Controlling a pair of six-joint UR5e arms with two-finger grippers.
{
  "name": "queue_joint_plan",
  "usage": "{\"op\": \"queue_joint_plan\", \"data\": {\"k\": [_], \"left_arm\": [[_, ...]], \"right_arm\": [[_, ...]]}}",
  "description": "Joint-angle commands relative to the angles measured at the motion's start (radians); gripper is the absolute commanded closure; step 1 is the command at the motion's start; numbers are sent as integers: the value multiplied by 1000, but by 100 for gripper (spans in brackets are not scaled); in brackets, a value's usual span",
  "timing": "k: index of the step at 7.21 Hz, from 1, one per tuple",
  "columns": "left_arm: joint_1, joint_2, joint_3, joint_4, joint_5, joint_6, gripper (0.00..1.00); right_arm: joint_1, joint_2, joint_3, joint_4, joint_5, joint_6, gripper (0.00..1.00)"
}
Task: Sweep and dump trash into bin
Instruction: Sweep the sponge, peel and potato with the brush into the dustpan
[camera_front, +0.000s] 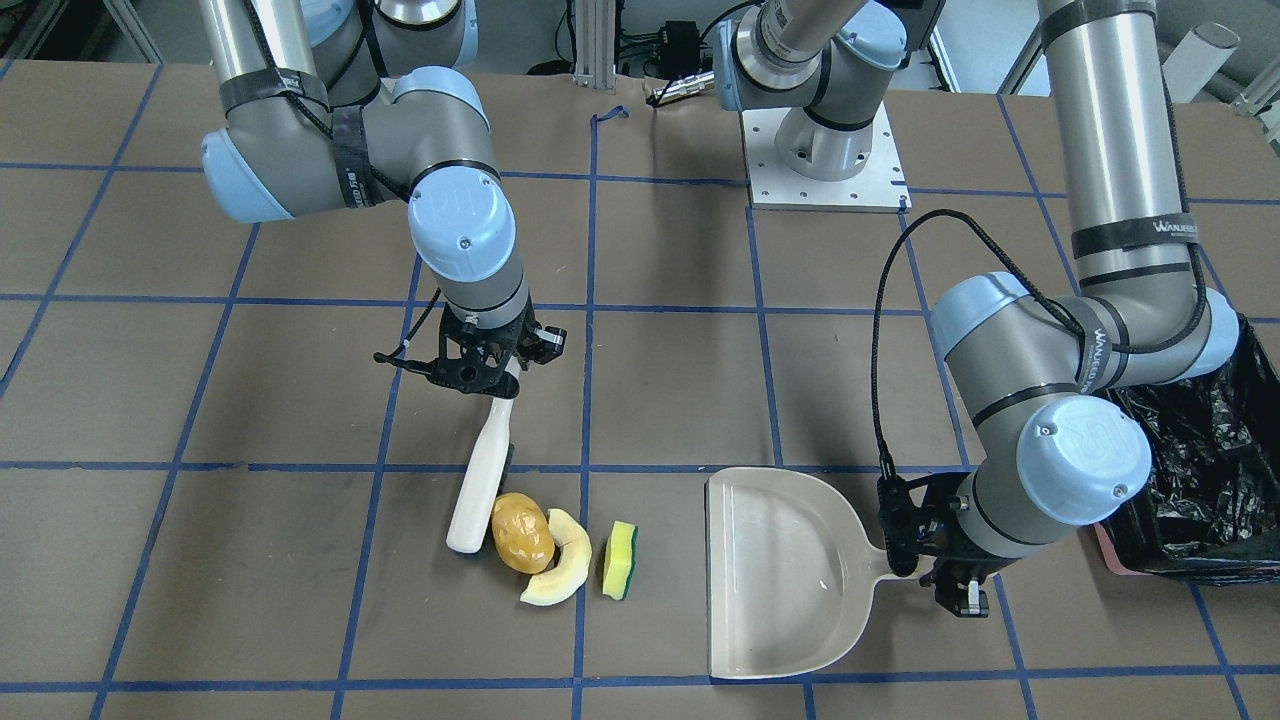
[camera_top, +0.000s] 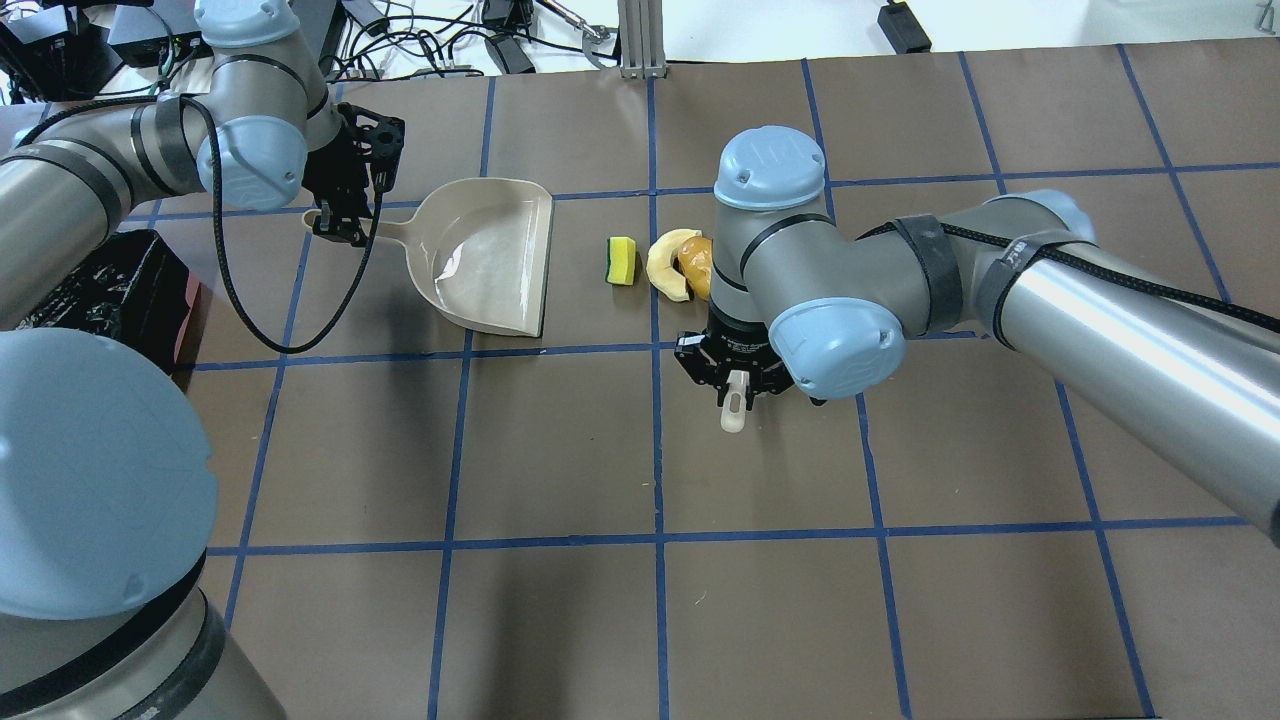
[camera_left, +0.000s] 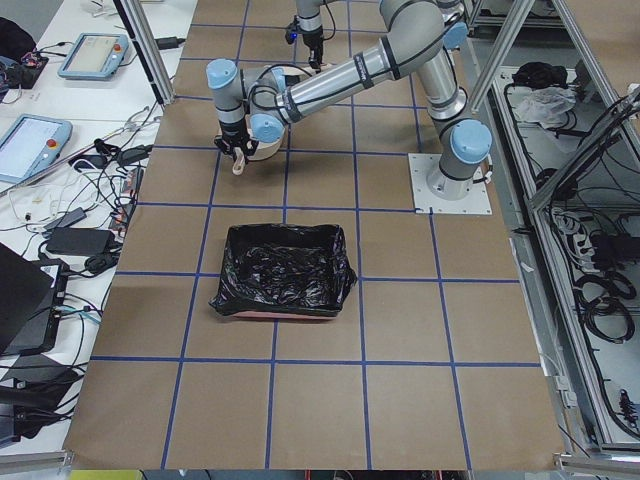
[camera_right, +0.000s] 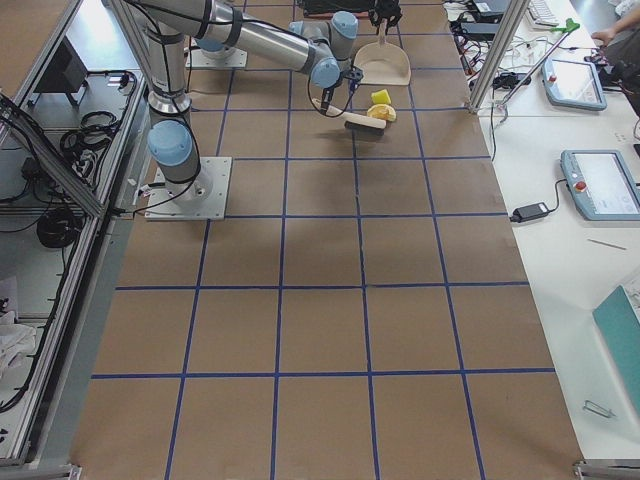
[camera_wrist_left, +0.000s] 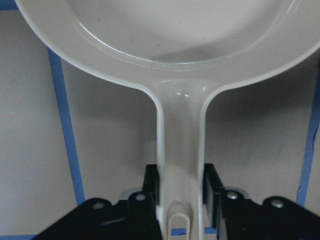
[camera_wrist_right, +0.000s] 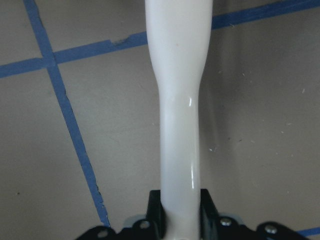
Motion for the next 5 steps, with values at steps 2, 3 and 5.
{"op": "queue_joint_plan", "data": {"k": [2,3,5], "left_arm": [[0,0,0,0,1,-2,100],[0,0,0,0,1,-2,100],[0,0,-2,0,1,-5,100]], "right_arm": [[39,63,-65,-30,0,59,100],[74,86,-112,-45,1,59,100],[110,148,-162,-46,0,56,100]]}}
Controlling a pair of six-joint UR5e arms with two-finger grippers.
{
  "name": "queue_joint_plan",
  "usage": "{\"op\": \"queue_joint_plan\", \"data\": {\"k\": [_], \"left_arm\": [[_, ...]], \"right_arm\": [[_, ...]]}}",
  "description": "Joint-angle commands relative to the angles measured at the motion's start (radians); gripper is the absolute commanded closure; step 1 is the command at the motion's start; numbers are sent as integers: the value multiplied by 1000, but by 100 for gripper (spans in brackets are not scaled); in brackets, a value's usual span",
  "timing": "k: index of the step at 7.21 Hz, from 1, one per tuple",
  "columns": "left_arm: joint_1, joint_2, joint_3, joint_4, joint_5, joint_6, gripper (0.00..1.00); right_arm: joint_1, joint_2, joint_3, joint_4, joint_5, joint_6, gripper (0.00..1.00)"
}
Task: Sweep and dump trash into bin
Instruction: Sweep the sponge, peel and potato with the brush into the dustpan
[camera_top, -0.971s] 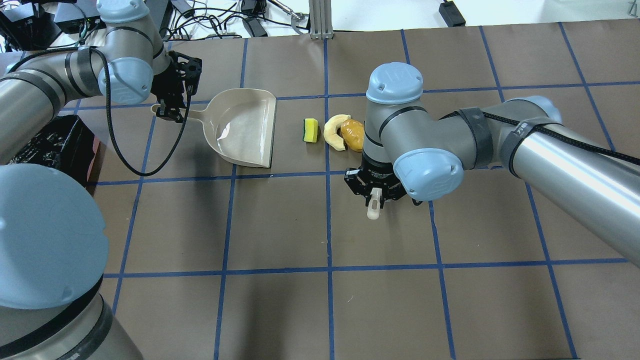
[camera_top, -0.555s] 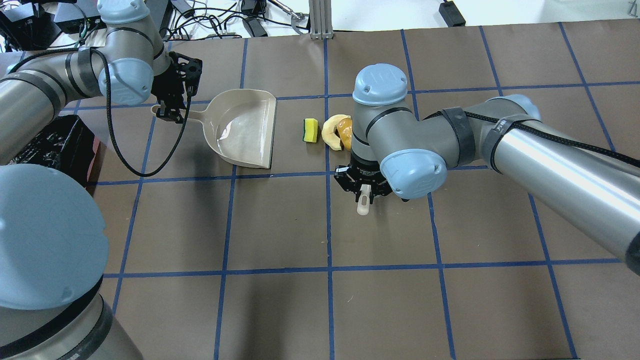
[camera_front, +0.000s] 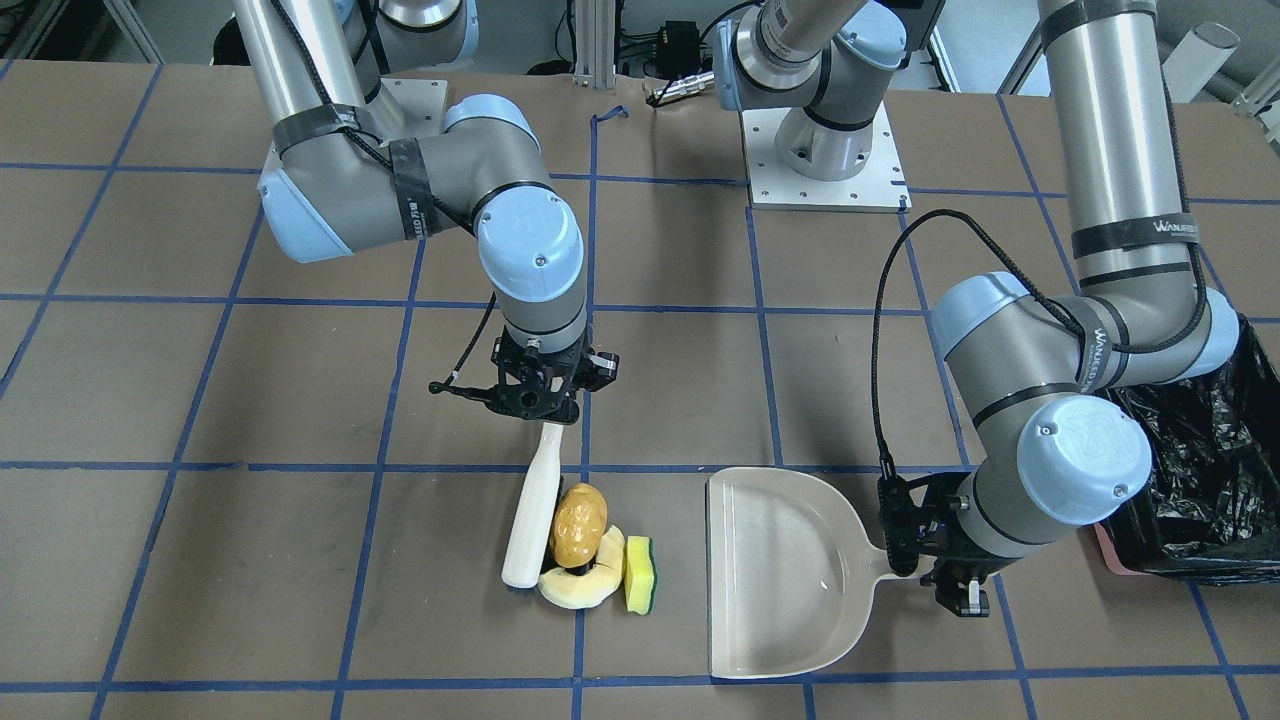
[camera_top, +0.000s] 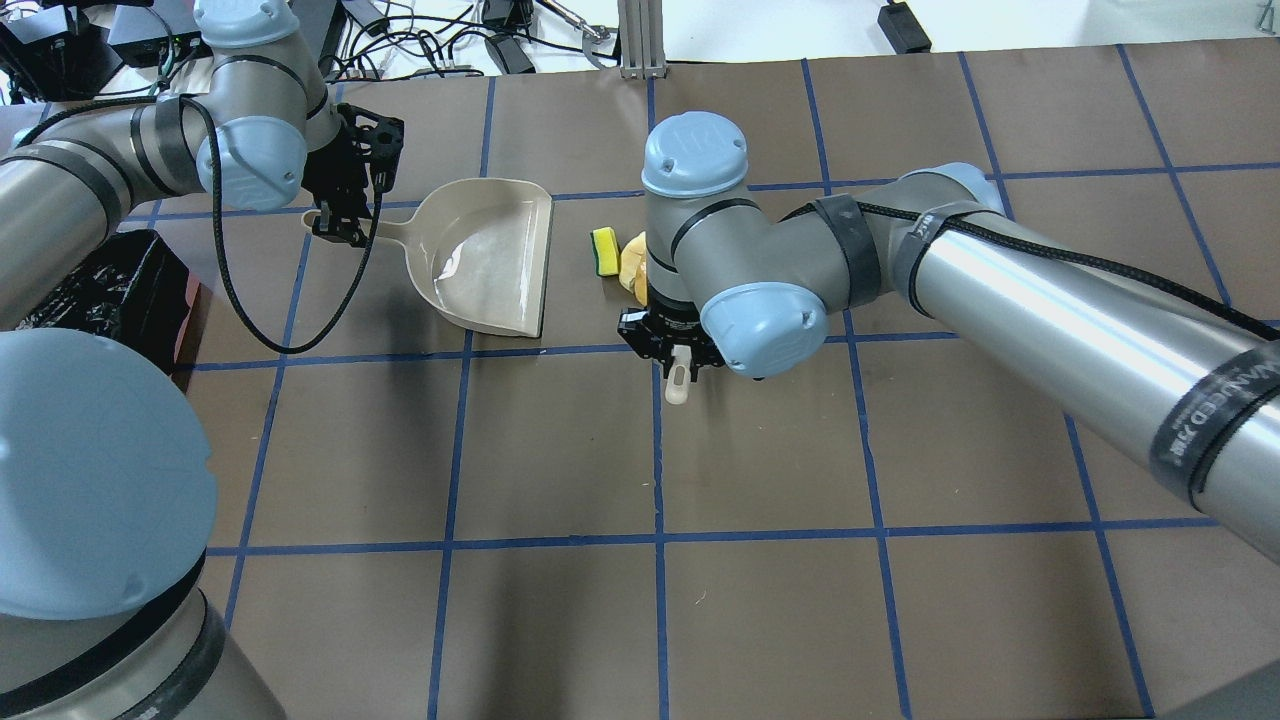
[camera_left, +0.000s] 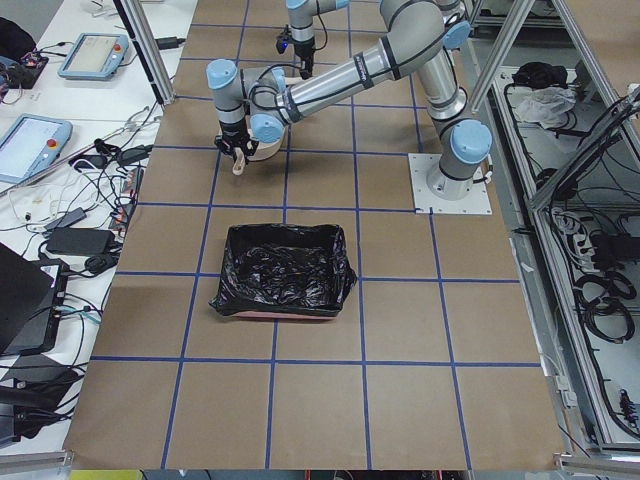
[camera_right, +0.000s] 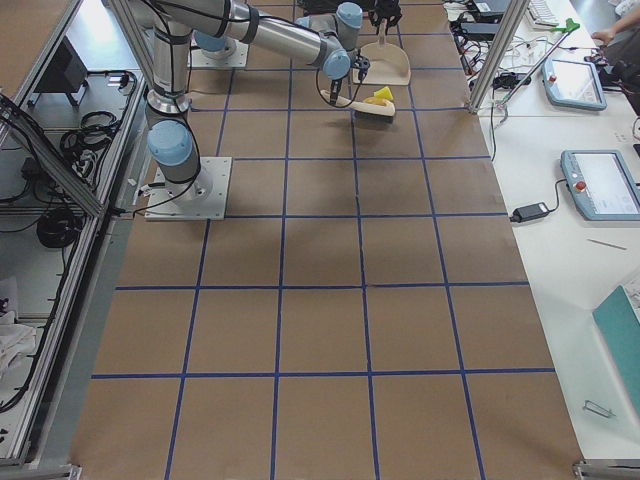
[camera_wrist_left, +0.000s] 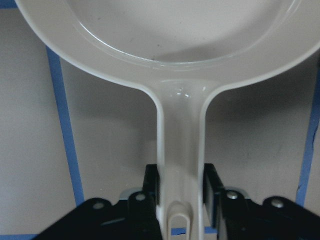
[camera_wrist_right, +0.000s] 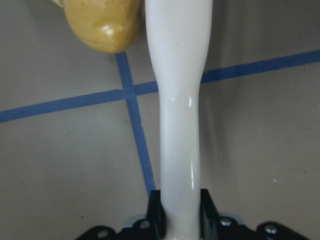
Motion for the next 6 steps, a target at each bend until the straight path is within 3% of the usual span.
{"op": "queue_joint_plan", "data": {"k": [1,3,6], "left_arm": [[0,0,-1,0,0,-2,100],[0,0,-1,0,0,-4,100],[0,0,1,0,0,-5,100]], "right_arm": [[29,41,-31,-19,2,-1,100],[66,59,-43,-33,51,-2,100],[115,105,-115,-56,53,-7,100]]}}
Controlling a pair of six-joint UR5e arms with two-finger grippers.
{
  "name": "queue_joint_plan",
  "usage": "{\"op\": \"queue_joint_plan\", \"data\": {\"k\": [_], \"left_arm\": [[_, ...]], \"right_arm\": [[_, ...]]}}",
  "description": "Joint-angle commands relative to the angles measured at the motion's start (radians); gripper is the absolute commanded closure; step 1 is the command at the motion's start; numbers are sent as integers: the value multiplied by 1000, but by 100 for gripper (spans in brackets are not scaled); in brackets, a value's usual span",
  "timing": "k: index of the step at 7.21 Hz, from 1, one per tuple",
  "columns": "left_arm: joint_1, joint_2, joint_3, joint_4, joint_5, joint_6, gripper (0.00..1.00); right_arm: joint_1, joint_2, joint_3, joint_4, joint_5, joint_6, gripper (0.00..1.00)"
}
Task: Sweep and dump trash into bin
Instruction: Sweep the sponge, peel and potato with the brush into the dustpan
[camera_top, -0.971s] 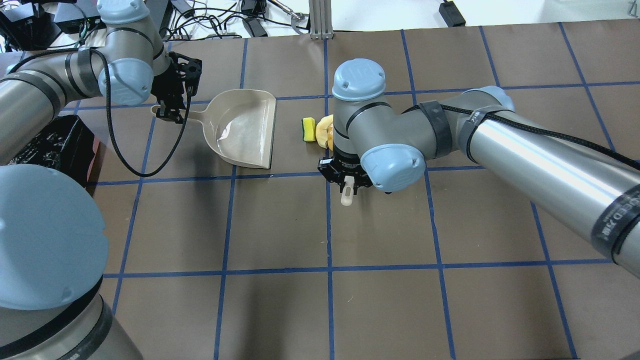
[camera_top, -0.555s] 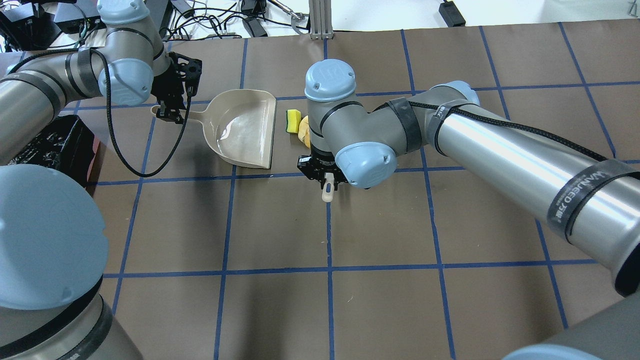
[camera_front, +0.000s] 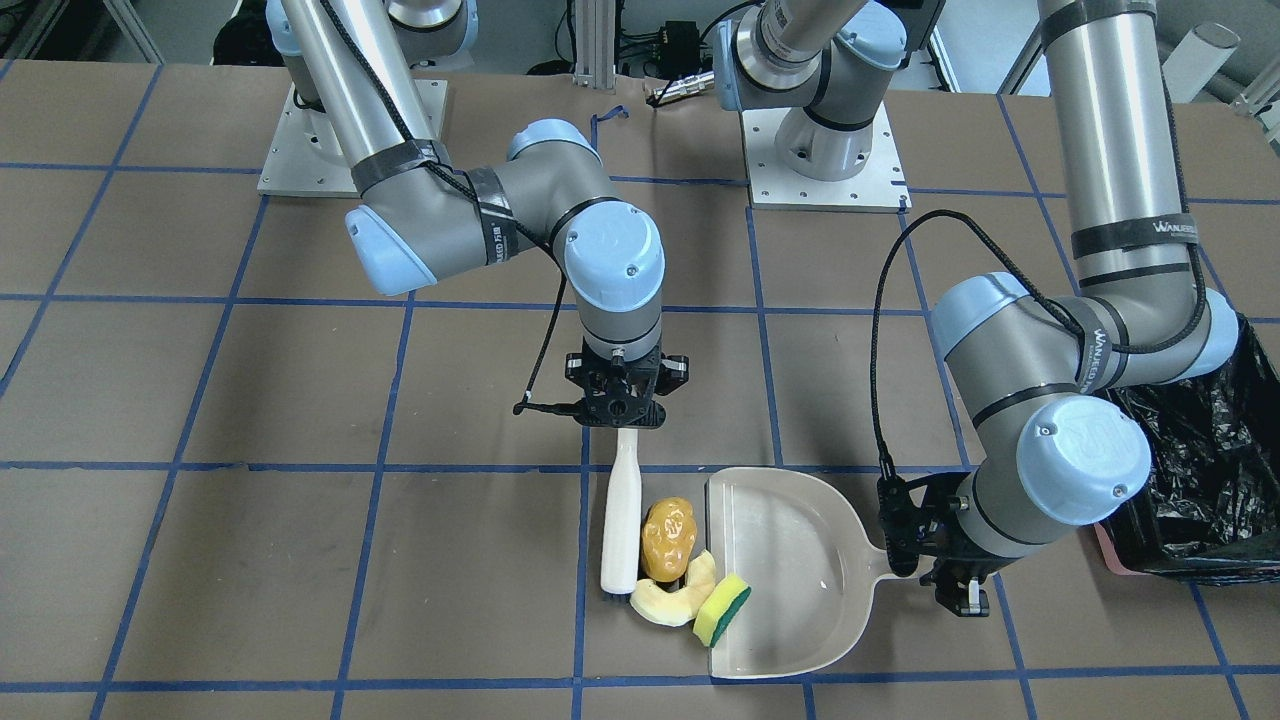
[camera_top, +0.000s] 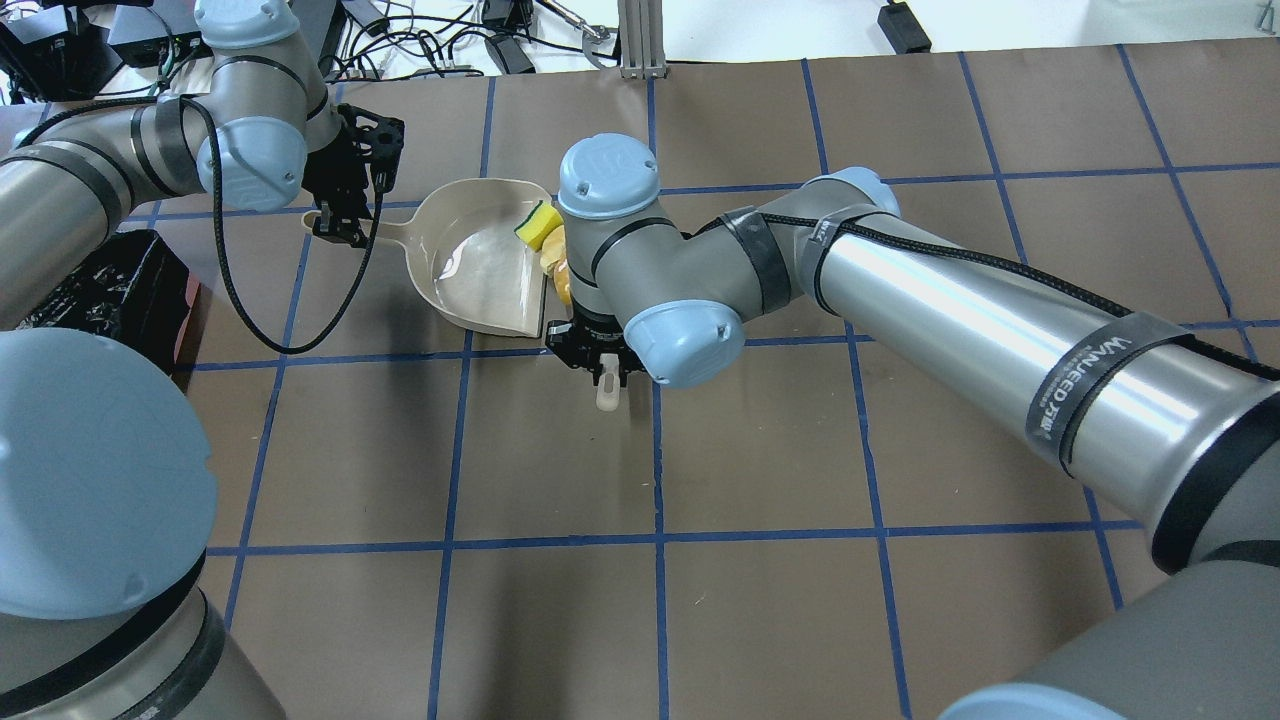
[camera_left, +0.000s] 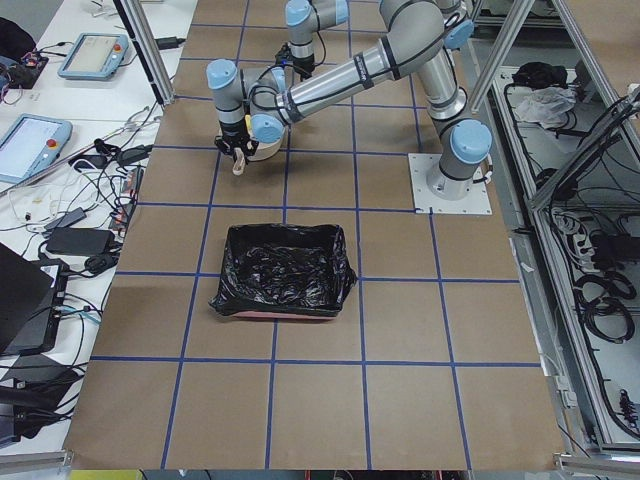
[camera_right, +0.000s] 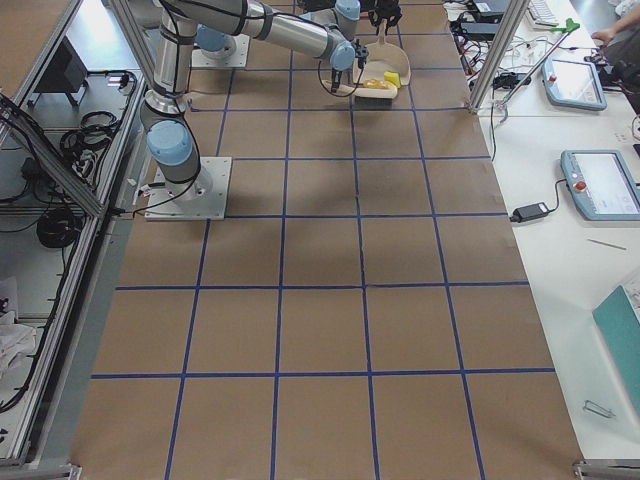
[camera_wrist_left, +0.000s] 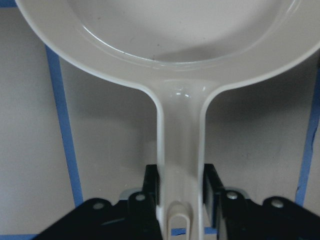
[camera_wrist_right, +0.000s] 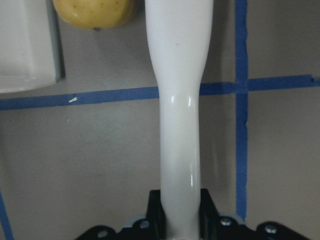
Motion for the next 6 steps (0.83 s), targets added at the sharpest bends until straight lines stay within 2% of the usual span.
{"op": "queue_joint_plan", "data": {"k": [1,4,6], "left_arm": [[0,0,1,0,0,-1,100],[0,0,1,2,0,-1,100],[0,0,1,2,0,-2,100]], "right_arm": [[33,13,-38,-4,34,5,100],[71,18,-63,-36,100,26,100],[103,19,-72,-35,108,90,100]]}}
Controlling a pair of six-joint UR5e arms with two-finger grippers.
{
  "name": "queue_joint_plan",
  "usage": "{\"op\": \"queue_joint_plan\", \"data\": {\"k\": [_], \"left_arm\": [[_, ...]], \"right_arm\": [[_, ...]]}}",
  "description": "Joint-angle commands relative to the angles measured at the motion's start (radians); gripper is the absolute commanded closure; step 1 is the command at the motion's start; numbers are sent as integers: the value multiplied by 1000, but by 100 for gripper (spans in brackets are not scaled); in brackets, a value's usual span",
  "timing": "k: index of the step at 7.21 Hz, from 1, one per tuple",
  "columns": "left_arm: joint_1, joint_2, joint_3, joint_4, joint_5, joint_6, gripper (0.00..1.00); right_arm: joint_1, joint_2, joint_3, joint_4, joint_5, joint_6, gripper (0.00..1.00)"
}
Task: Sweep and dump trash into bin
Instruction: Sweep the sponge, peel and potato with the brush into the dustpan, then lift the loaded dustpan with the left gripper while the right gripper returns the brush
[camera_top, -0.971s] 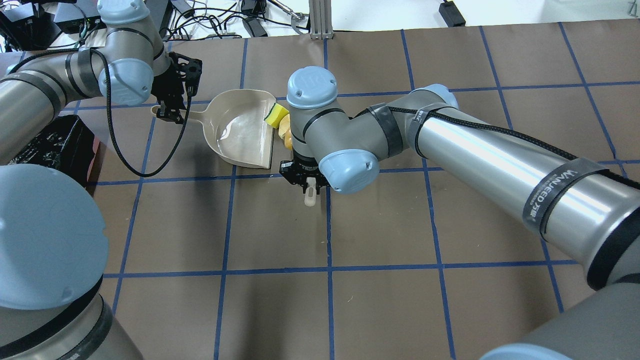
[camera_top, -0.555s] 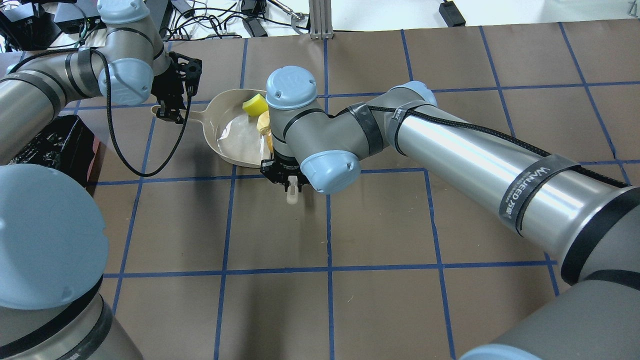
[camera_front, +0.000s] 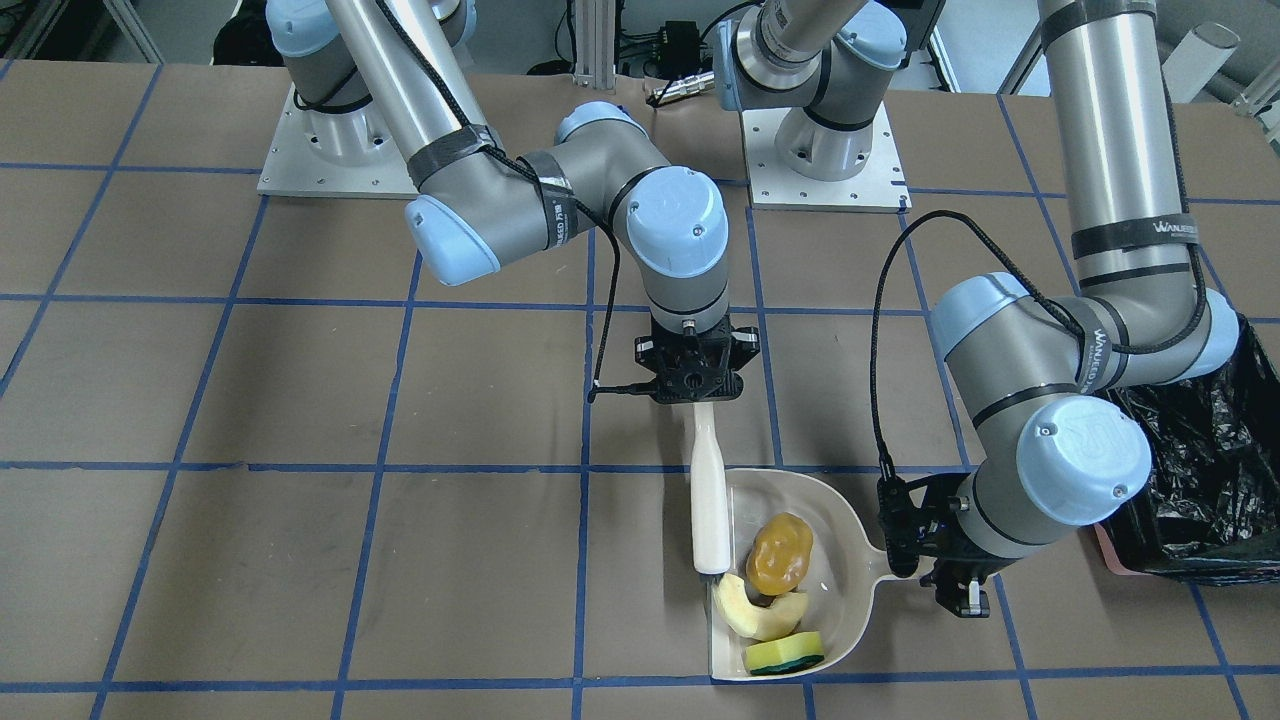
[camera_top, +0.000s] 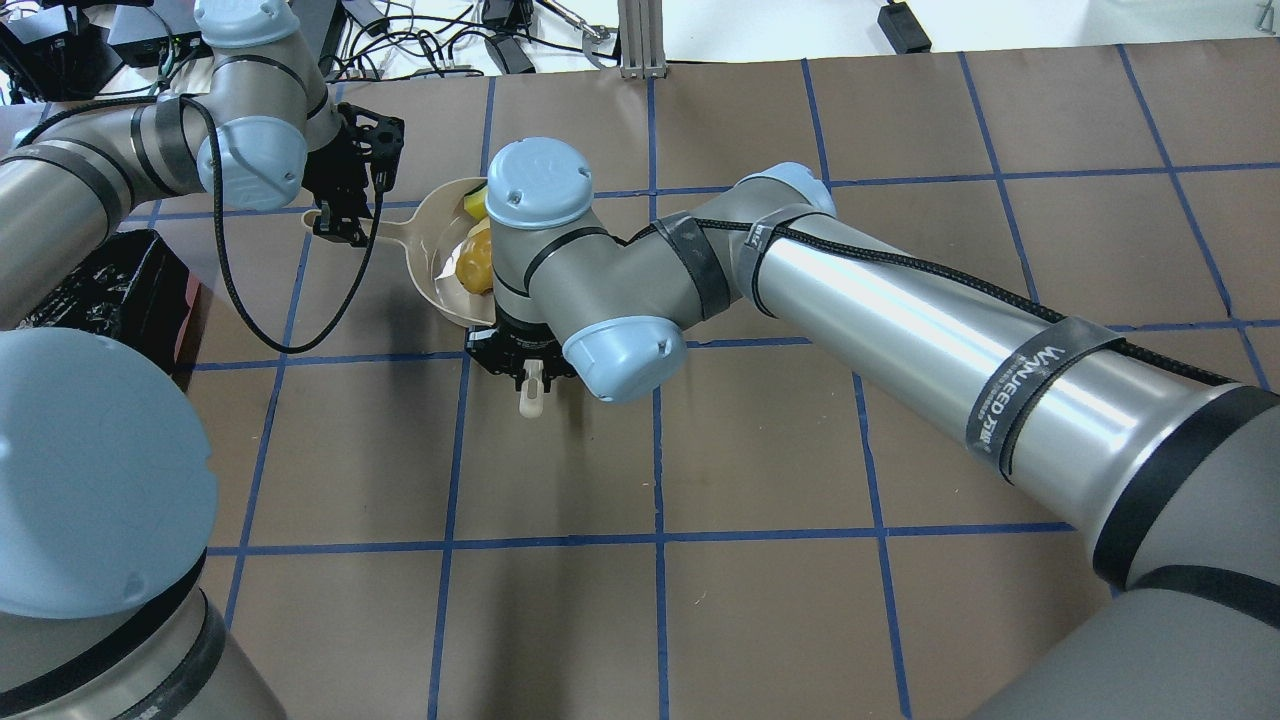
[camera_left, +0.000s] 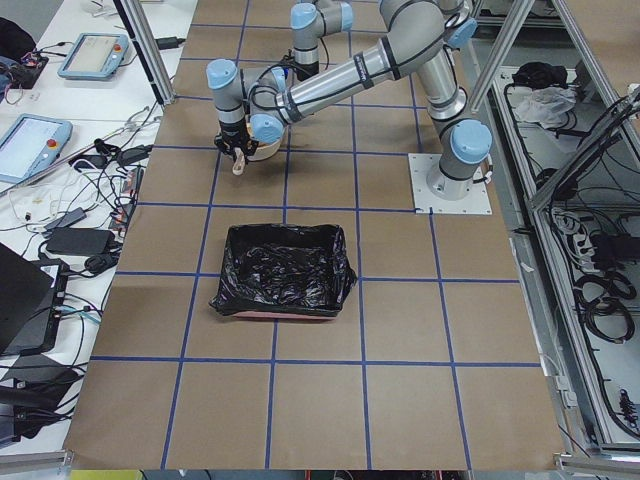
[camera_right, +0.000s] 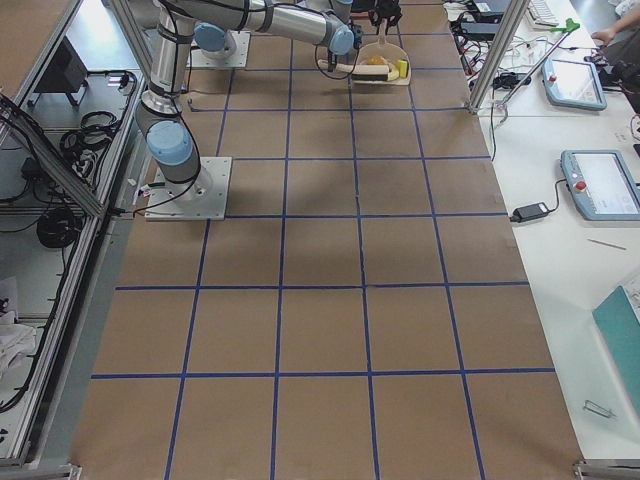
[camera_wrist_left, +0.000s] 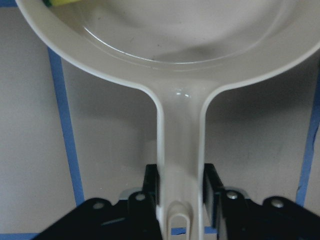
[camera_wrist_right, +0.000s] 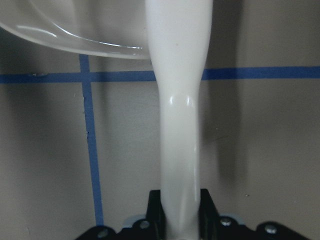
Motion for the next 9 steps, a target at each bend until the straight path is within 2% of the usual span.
{"op": "queue_joint_plan", "data": {"k": [1,3,5,7,9], "left_arm": [[1,0,2,2,-2,-1,100],[1,-1,0,0,-8,-1,100],[1,0,-2,2,-14,6,100],[5,2,-3,2,-56,6,100],[31,32,-17,0,-100,9,100]], "right_arm": [[18,-4,-32,19,5,46,100],[-5,-44,-87,185,-14,-6,100],[-119,-131,-78,355,-89,-151,100],[-288,-207,-40,398,-93,-219,100],[-477,-256,22,402,-160,-443,100]]}}
